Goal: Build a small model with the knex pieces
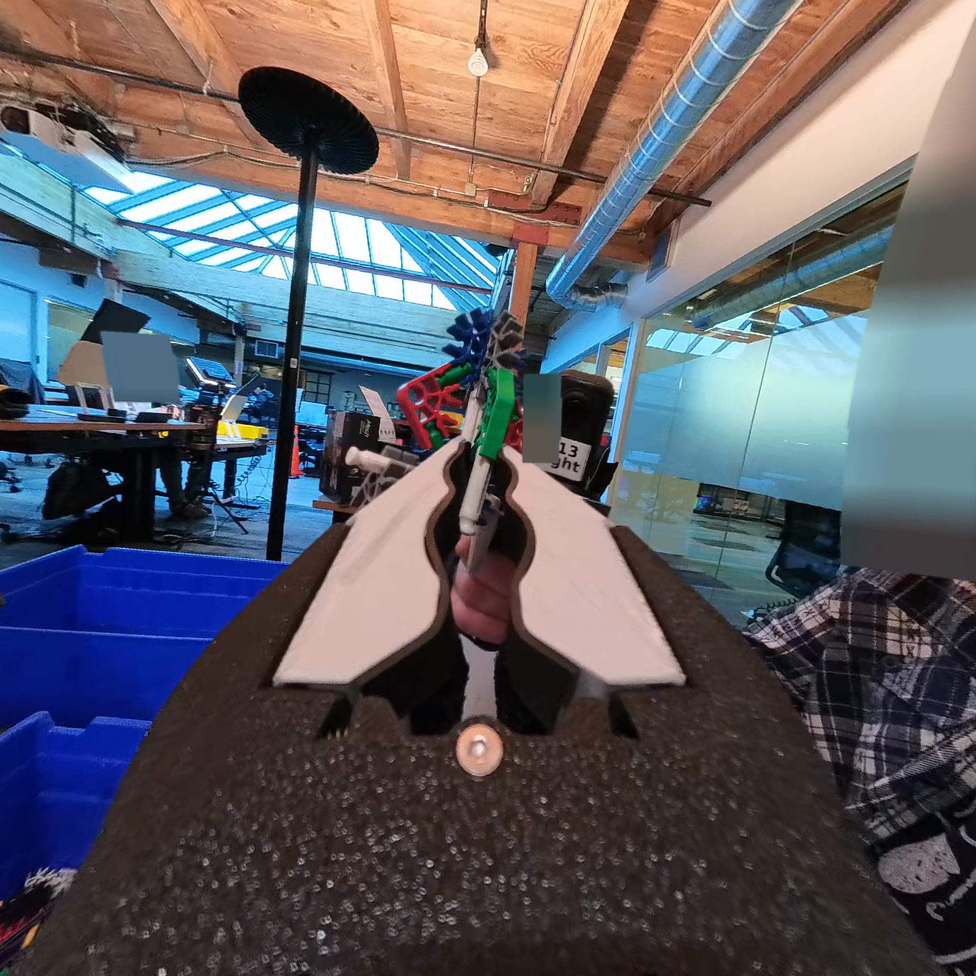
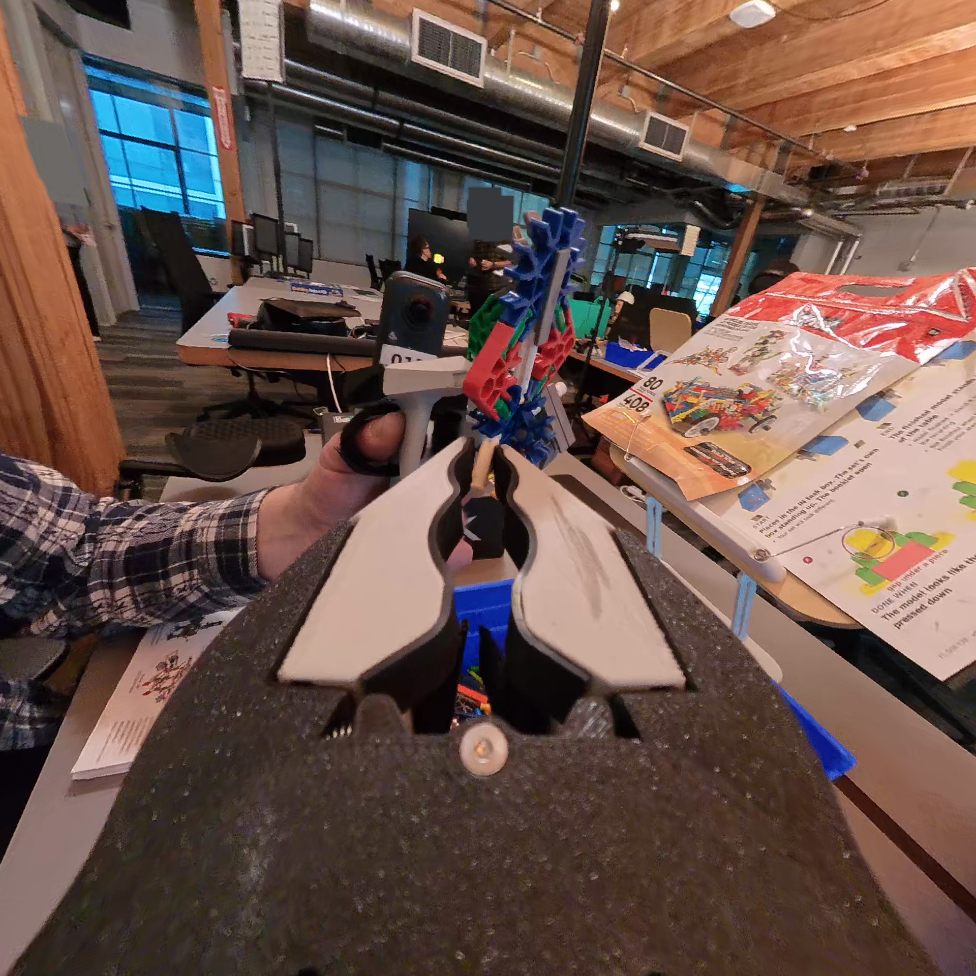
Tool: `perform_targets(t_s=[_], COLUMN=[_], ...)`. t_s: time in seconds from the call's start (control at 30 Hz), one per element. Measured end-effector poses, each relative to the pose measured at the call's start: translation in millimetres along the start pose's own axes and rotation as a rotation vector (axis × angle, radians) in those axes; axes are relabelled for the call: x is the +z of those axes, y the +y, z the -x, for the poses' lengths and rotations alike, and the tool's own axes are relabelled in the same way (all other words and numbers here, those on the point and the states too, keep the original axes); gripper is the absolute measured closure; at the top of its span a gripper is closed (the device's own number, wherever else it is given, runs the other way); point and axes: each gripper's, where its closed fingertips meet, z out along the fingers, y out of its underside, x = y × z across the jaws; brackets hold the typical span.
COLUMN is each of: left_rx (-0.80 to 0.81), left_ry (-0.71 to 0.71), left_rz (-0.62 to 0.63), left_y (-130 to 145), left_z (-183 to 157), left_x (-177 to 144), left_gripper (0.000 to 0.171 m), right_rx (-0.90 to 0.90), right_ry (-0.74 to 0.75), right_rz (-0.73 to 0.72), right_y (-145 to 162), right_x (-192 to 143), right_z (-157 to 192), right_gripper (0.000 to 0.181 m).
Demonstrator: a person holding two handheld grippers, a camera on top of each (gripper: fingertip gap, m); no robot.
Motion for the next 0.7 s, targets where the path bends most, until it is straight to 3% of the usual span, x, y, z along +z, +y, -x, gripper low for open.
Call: perform_targets(t_s=[0.7], left_rx=[-0.161], left_ry=[0.11], left_rz=[-0.019], left_y=[7], left_z=[8], left_x=[-7], left_gripper=[0.168], right_rx=[0.097], right_ry=[-0.228], right_rz=[-0.046], right_y=[11], right_x=[3], right_z=[6], right_gripper=[0.178])
